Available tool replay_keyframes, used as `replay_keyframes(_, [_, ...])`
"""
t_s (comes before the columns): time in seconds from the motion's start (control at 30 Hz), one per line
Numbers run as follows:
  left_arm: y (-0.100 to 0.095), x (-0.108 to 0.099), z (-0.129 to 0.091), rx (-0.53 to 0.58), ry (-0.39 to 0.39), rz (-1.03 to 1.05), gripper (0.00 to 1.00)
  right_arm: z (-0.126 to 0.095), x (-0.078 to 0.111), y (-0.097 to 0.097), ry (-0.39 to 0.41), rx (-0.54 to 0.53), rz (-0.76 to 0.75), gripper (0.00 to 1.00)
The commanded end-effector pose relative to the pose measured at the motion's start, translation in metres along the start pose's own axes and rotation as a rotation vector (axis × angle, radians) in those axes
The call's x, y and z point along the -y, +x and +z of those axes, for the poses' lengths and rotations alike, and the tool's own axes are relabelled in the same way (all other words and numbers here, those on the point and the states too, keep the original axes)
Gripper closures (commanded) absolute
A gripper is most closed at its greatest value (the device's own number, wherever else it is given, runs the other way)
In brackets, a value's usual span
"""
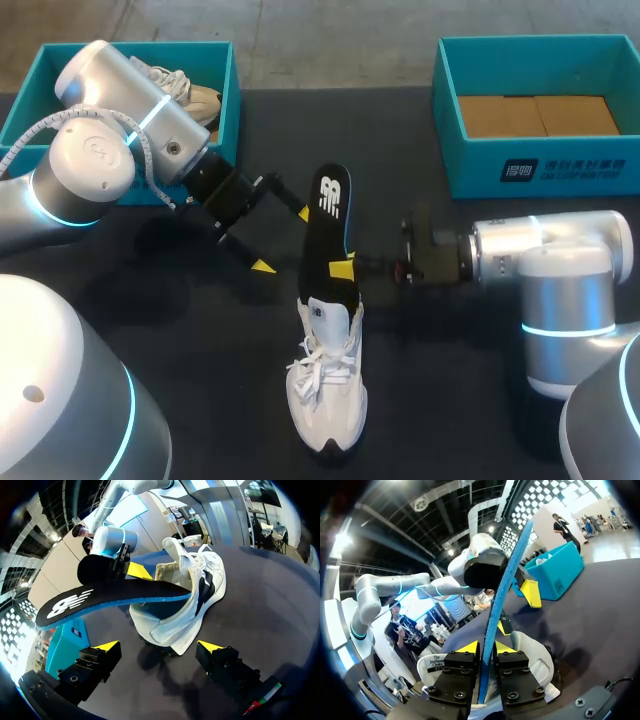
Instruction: Take the shoe out of the shoebox, open the shoe tongue, remove and reinsert the insole, then place the shoe into the shoebox
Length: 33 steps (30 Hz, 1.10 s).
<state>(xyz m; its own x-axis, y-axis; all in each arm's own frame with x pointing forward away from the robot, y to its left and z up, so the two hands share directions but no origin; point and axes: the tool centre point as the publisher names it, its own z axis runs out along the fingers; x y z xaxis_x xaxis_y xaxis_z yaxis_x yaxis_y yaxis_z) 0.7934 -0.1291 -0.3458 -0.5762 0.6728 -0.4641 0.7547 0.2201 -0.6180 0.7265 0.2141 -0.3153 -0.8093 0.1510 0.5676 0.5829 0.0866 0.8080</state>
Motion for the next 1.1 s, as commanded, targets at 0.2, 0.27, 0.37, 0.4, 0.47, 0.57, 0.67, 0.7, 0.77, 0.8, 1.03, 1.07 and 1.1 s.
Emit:
replay_keyframes(0.2, [-0.001, -0.001, 0.001, -0.004, -0.001, 0.000, 0.00, 0.001, -0.004, -0.001, 0.016, 0.004, 0.003, 0.88])
replay_keyframes(0.27, [-0.001, -0.001, 0.001, -0.004, -0.001, 0.000, 0.00, 0.001, -0.004, -0.001, 0.016, 0.004, 0.004, 0.93])
replay_keyframes(0.37, [-0.001, -0.001, 0.001, -0.004, -0.001, 0.000, 0.00, 0.002, -0.004, -0.001, 0.018, 0.004, 0.004, 1.00])
replay_keyframes(0.4, [-0.001, -0.001, 0.001, -0.004, -0.001, 0.000, 0.00, 0.002, -0.005, -0.001, 0.019, 0.005, 0.004, 1.00])
replay_keyframes(0.47, [-0.001, -0.001, 0.001, -0.004, -0.001, 0.000, 0.00, 0.003, -0.004, -0.001, 0.022, 0.005, 0.006, 1.00])
replay_keyframes(0.57, [-0.001, -0.001, 0.001, -0.004, -0.001, 0.000, 0.00, 0.004, -0.004, -0.001, 0.029, 0.007, 0.011, 1.00])
replay_keyframes(0.67, [-0.001, -0.001, 0.001, -0.004, -0.001, 0.000, 0.00, 0.004, -0.003, -0.001, 0.034, 0.008, 0.015, 1.00])
replay_keyframes(0.7, [-0.001, -0.001, 0.001, -0.004, -0.001, 0.000, 0.00, 0.004, -0.003, -0.001, 0.037, 0.009, 0.017, 1.00])
replay_keyframes(0.77, [-0.001, -0.001, 0.001, -0.004, -0.001, 0.000, 0.00, 0.004, -0.001, -0.001, 0.041, 0.010, 0.024, 1.00])
replay_keyframes(0.8, [-0.001, -0.001, 0.001, -0.004, -0.001, 0.000, 0.00, 0.004, -0.001, -0.002, 0.043, 0.010, 0.026, 1.00])
replay_keyframes(1.03, [-0.001, -0.001, 0.001, -0.004, -0.001, 0.000, 0.00, 0.003, 0.005, -0.001, 0.051, 0.012, 0.039, 1.00])
replay_keyframes(1.07, [-0.001, -0.001, 0.001, -0.004, -0.001, 0.000, 0.00, 0.003, 0.006, -0.002, 0.052, 0.011, 0.040, 1.00])
replay_keyframes(1.1, [-0.001, -0.001, 0.001, -0.004, -0.001, 0.000, 0.00, 0.003, 0.007, -0.001, 0.052, 0.011, 0.042, 1.00])
